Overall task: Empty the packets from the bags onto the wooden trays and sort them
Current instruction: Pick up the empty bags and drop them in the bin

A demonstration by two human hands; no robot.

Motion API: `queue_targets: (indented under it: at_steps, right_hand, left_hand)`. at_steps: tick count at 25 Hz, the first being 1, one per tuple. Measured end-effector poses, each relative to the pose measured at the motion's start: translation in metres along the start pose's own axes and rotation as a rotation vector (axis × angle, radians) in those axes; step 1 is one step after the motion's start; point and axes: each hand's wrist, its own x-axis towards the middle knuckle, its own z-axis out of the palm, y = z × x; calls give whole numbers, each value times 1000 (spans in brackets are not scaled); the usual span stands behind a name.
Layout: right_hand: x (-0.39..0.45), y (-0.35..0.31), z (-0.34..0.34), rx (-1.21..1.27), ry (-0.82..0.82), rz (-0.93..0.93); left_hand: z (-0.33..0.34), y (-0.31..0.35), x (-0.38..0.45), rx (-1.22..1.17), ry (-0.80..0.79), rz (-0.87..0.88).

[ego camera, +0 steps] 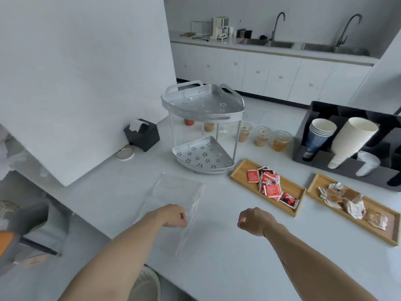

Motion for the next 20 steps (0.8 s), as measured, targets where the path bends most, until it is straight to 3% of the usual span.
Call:
queue_targets:
  at_steps: [9,20]
  right_hand:
    - [66,-86,-21,-58,64,-23]
    - [131,-134,-41,-66,53,-35]
  left_hand:
    - [-27,-122,-4,-111,67,-161]
    - [-43,-162,41,-146,87,-259]
